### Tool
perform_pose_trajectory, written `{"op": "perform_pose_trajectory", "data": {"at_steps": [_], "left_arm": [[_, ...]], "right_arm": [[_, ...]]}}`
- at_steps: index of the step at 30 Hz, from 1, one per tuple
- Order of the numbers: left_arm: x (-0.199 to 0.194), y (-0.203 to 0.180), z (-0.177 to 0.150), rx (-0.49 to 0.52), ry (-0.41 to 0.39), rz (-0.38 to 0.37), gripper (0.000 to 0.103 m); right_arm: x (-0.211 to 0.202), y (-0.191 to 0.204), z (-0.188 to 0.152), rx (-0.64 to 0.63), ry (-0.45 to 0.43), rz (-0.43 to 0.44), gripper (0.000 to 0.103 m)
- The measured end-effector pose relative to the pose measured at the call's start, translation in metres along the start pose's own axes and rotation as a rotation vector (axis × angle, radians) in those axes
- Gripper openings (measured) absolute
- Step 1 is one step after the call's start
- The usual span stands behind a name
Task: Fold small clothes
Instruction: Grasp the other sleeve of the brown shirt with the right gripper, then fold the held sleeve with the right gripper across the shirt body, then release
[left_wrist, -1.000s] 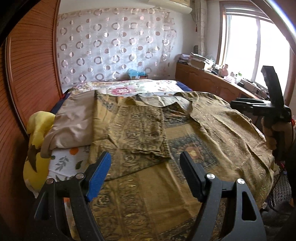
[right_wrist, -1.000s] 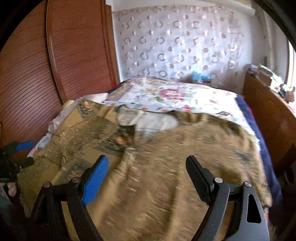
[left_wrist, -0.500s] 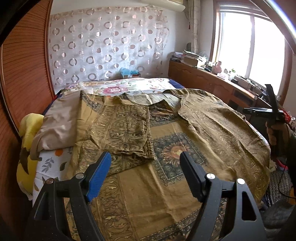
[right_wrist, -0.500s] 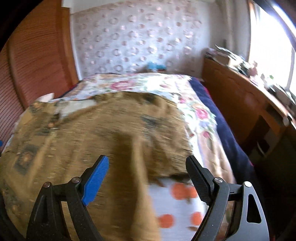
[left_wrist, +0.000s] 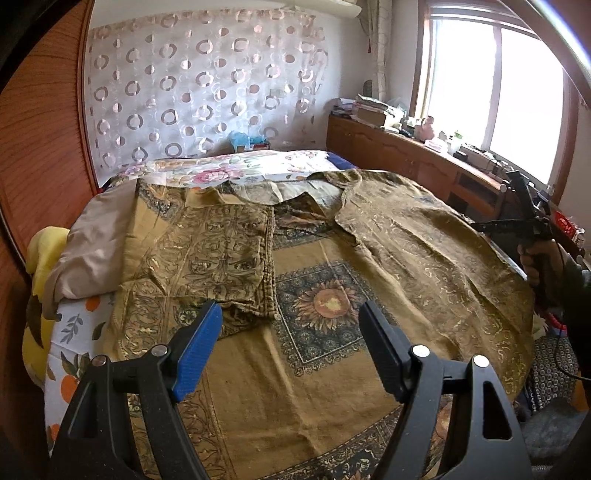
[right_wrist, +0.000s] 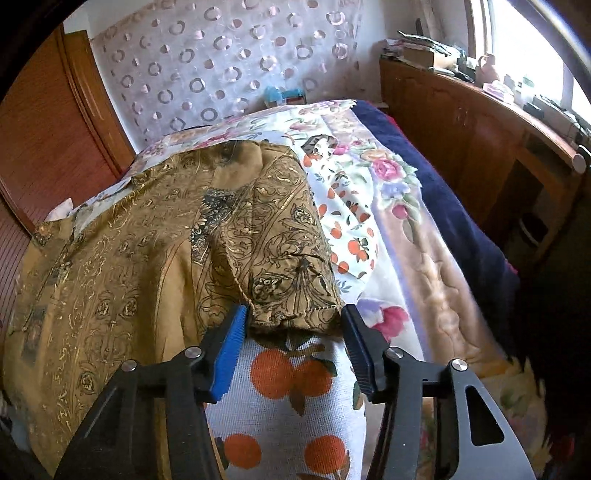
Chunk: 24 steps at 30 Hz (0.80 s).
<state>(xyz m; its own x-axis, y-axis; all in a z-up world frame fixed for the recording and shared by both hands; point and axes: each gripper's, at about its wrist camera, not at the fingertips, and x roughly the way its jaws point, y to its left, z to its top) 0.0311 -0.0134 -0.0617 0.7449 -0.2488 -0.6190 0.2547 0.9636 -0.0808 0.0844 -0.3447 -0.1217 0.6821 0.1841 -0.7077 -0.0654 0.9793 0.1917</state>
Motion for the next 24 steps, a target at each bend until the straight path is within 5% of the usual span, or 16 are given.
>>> {"op": "perform_pose_trajectory", "data": {"at_steps": [3,8,13,18,24], "left_arm": [[0.002,0.000,-0.001,-0.005,0.004,-0.008,0.078],[0.006,0.000,-0.003,-0.011,0.022,-0.007,0.079],[0.005,-0.001,-0.003,-0.020,0.017,-0.027,0.080],[0.001,-0.003,-0.002,-0.019,0.003,-0.031,0.081],[-0.003,-0.001,0.008,-0.005,-0.018,-0.010,0.081]], "right_arm": [[-0.002,-0.017,0.004,-0.017,-0.010,-0.007,0.042],[0.013,-0.014,0.007,-0.115,-0.031,-0.108,0.014],[0.003,0.009,0.013,-0.177,-0.116,-0.155,0.008],[-0.017,0.041,0.017,-0.238,-0.199,-0.083,0.008],[-0.011,0.084,-0.006,-0.343,-0.167,-0.004,0.008]]}}
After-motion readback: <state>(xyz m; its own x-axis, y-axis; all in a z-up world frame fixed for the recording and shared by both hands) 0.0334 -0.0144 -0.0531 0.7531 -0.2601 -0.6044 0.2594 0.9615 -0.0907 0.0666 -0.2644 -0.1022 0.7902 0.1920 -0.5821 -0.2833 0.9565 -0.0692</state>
